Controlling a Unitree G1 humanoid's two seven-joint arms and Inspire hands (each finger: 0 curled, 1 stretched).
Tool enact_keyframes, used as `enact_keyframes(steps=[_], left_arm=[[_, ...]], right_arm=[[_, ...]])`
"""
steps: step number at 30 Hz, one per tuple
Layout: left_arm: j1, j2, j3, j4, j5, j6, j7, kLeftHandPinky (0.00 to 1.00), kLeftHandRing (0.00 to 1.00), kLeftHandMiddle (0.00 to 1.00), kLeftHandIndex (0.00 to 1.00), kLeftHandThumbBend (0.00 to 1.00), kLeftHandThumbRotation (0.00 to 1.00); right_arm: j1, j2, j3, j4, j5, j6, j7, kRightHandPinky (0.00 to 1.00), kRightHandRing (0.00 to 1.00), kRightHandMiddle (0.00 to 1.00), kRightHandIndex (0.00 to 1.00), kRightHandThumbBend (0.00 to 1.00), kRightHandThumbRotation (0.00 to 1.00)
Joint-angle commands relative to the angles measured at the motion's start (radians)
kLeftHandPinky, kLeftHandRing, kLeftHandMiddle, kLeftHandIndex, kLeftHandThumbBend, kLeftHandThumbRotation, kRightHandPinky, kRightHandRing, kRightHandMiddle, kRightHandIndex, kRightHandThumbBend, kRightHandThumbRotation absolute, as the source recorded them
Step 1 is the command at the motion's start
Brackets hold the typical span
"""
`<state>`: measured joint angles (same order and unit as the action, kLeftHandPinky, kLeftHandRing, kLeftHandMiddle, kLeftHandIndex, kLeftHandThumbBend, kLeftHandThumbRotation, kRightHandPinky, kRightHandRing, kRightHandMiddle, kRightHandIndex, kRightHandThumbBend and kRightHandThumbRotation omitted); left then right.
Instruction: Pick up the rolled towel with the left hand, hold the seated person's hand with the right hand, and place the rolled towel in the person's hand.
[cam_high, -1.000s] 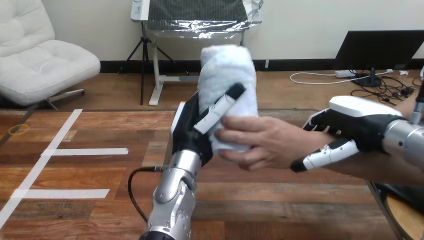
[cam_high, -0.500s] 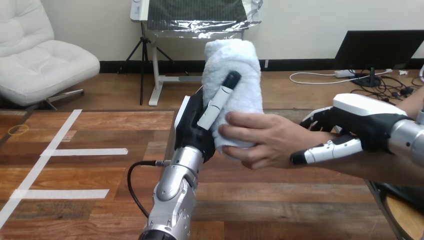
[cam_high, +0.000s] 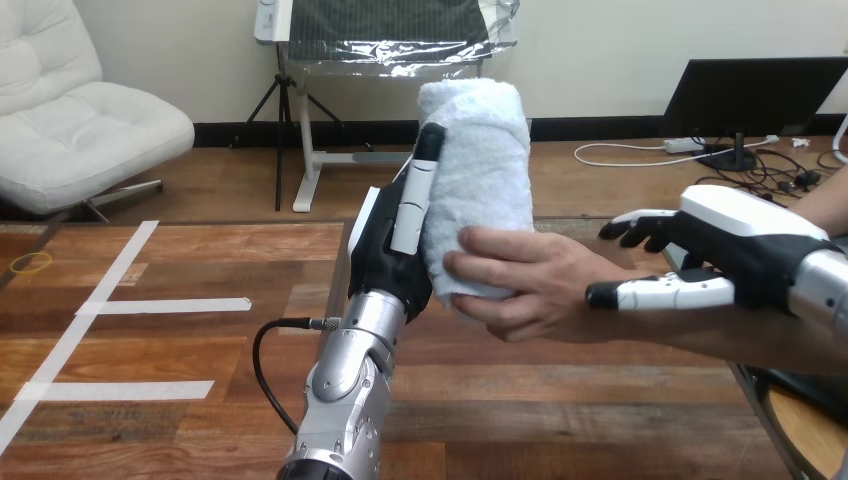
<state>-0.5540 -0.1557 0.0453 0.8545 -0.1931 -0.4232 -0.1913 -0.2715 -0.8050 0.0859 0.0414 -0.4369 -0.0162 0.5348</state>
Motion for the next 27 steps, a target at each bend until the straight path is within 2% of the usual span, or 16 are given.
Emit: enact_keyframes(steps=[1, 13, 16, 22, 27], left_arm=[[-0.053, 0.017, 0.009, -0.067, 0.016, -0.034, 0.008, 1.0, 1.0, 0.96, 0.92, 0.85, 1.0], [-0.014, 0.027, 0.021, -0.147, 0.008, -0.018, 0.009, 1.0, 1.0, 0.96, 0.93, 0.89, 1.0], [0.003, 0.027, 0.022, -0.176, 0.003, -0.008, 0.011, 1.0, 1.0, 0.96, 0.93, 0.89, 1.0], [0.045, 0.028, 0.024, -0.24, -0.013, 0.0, 0.003, 1.0, 1.0, 0.96, 0.93, 0.88, 1.0], [0.083, 0.031, 0.022, -0.288, -0.022, 0.001, -0.005, 1.0, 1.0, 0.95, 0.93, 0.87, 1.0]], right_arm=[[0.007, 0.023, -0.051, 0.006, 0.039, -0.016, -0.052, 0.67, 0.87, 0.89, 0.91, 1.0, 1.0], [0.035, 0.055, -0.088, 0.005, 0.133, -0.059, -0.097, 0.72, 0.89, 0.91, 0.93, 0.99, 1.0], [0.045, 0.071, -0.103, 0.003, 0.173, -0.064, -0.102, 0.74, 0.9, 0.92, 0.94, 0.98, 1.0], [0.069, 0.104, -0.131, -0.007, 0.255, -0.053, -0.109, 0.78, 0.92, 0.94, 0.95, 0.96, 1.0], [0.095, 0.161, -0.168, -0.027, 0.322, -0.028, -0.142, 0.83, 0.94, 0.94, 0.95, 0.97, 1.0]])
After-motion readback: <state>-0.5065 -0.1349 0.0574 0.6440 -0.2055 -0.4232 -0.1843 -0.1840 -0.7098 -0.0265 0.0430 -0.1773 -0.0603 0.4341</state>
